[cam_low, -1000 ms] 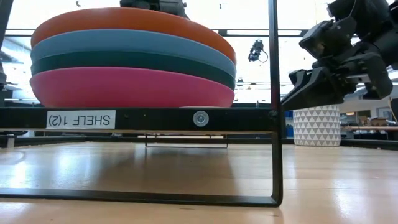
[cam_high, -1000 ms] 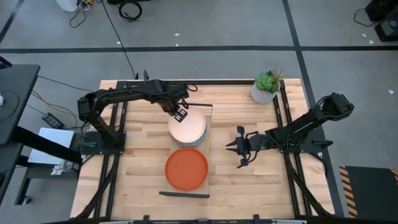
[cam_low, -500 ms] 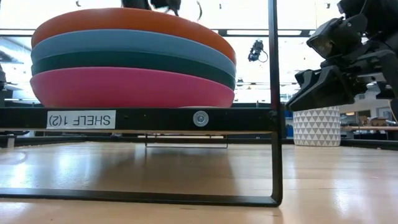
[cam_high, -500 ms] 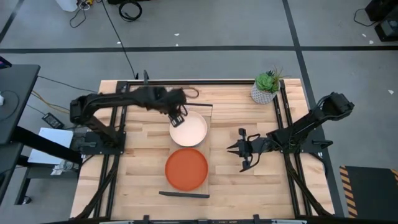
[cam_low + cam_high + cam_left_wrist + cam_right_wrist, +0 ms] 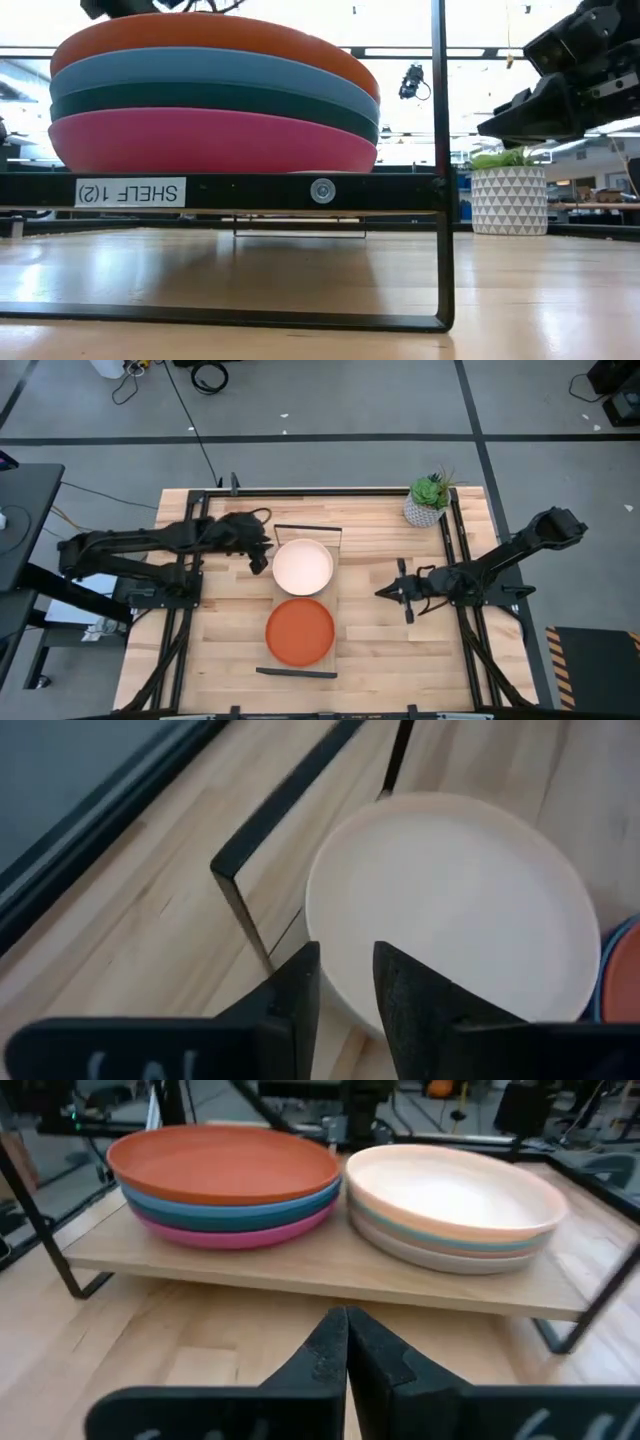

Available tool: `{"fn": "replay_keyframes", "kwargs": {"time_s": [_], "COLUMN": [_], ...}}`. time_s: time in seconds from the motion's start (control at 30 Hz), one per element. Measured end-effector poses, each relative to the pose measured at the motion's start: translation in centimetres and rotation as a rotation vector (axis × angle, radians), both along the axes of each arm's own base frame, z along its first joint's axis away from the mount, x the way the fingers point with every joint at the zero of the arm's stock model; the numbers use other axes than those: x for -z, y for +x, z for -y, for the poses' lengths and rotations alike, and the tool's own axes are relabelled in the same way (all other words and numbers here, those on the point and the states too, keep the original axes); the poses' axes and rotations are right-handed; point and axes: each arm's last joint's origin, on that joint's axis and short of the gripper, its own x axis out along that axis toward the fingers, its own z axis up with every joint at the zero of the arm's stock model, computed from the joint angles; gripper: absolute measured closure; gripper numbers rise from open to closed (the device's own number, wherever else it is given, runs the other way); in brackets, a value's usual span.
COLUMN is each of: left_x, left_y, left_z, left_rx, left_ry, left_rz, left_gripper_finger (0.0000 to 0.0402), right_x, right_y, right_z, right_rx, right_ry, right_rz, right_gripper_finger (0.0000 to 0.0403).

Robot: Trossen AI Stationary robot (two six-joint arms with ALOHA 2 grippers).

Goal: Place and stack plates onto a shelf
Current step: Return to Home Position

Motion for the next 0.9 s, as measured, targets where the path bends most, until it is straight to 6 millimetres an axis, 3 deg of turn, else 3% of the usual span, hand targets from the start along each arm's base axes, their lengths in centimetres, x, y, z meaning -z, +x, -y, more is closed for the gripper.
{"fn": "replay_keyframes", "kwargs": {"time_s": [0.23, 0.43, 0.77, 0.9], "left_x": [1.2, 2.6, 9.1, 9.9], "left_y": [-3.7, -5.2, -7.2, -7.5], "left_z": [0.8, 1.2, 1.7, 1.9], "left_rx": [0.007, 0.026, 0.073, 0.117], "left_ry": [0.053, 0.152, 0.21, 0.185], "left_rz": [0.222, 0.454, 0.695, 0.717], "left_gripper_finger": [0.0311, 0.0319, 0.0338, 0.0351], "right_x": [0.4, 0.0, -1.1, -1.6], "right_y": [-2.0, -2.6, -3.5, -3.7], "right_z": [1.6, 2.5, 4.3, 4.8], "right_rx": [0.054, 0.08, 0.205, 0.284], "right_ry": [0.013, 0.0, -0.004, 0.01], "right_rz": [0.045, 0.046, 0.117, 0.17], "right_gripper_finger": [0.0395, 0.0393, 0.0392, 0.0391]}}
